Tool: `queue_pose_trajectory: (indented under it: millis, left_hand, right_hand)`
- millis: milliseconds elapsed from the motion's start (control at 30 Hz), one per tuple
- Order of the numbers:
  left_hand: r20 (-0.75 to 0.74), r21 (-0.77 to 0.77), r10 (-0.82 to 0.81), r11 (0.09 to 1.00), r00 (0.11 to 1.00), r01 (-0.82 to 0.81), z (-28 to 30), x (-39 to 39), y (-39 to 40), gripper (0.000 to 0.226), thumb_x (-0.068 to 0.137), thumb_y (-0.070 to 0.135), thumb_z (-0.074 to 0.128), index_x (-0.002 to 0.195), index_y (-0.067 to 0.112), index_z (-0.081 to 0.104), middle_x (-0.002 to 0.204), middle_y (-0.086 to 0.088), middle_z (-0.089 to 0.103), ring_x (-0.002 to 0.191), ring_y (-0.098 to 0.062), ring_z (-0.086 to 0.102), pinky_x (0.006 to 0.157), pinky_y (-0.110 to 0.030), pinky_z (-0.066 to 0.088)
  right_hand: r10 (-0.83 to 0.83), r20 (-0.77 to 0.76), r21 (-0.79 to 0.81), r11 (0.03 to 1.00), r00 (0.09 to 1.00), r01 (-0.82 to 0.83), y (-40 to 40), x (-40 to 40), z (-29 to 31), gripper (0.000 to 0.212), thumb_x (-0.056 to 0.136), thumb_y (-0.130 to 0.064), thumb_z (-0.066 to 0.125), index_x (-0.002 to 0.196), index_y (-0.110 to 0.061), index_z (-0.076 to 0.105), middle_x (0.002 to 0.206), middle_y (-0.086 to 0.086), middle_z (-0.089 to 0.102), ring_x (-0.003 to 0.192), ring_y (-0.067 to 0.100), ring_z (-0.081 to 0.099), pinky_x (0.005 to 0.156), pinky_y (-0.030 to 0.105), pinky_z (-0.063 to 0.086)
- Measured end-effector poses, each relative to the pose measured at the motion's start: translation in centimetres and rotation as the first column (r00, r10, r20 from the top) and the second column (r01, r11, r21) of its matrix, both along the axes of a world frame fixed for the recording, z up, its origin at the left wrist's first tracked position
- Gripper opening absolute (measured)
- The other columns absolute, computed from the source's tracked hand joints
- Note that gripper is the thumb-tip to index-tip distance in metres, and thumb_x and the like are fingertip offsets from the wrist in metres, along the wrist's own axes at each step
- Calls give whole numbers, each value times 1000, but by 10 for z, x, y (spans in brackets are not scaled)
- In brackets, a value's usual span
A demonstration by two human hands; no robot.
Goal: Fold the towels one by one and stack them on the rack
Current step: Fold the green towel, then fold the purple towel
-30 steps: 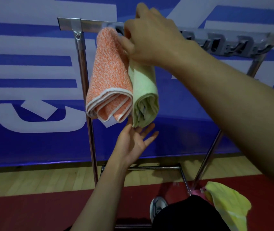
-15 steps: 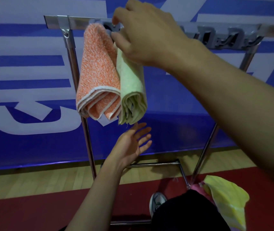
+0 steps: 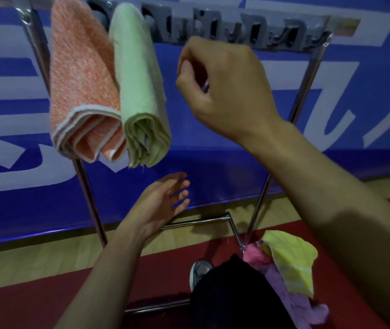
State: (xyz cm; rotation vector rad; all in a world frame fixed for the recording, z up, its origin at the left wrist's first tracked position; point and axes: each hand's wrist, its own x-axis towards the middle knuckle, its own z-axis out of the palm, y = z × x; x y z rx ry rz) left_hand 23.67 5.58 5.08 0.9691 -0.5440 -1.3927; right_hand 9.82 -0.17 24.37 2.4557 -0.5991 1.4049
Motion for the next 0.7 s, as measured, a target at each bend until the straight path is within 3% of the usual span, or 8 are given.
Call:
queue_pose_trajectory:
  millis: [200,367,467,533,633,700]
  left_hand:
    - [91,61,-76,996,993,70,-13,-21,-2,16,105,21,58,112,13,69,90,0,71,71,-12,63,78,-31,54]
    - [182,104,-161,984,970,144,-28,-38,-2,17,104,21,55,110,11,68,89,-2,68,72,-13,59,71,-28,54]
    - [268,139,-234,969,935,202,-38,-53,1,17,104,19,54,105,9,68,88,-4,67,70,-14,58,69,-29,50]
    - [317,157,-290,955,903,252,-47,-64,4,19,101,20,55,102,8,70,88,-7,67,69,-15,59,67,-28,48]
    - [400,189,-409,912,820,363,-62,-80,7,25,96,27,59,101,7,73,92,-12,71,75,-18,62,69,-29,49]
    - [458,233,-472,882,753,410,-72,-87,4,30,96,29,58,104,6,74,96,-13,74,79,-19,64,75,-29,51]
  right_hand:
    - [-125,-10,161,979,992,125,-14,-39,-64,28,94,-38,47,79,-19,60,62,-2,59,64,32,61,58,43,50]
    - [-311,-123,323,885,942,334,-40,-89,-151,48,99,-46,43,62,-15,41,50,2,43,54,33,51,49,34,32]
    - [-432,-235,483,726,871,490,-61,-129,-229,51,97,-49,38,61,-14,42,51,8,48,57,40,54,50,33,29]
    - [-483,-318,558,601,816,573,-67,-156,-285,50,95,-48,39,60,-13,49,56,12,57,59,42,59,49,35,36]
    - [-380,-522,678,358,764,642,-62,-190,-370,37,98,-38,45,81,-11,65,81,17,70,79,39,68,64,37,49]
    - [-296,-598,703,252,745,665,-55,-211,-429,37,98,-36,43,88,-10,68,92,18,71,89,37,70,72,38,51]
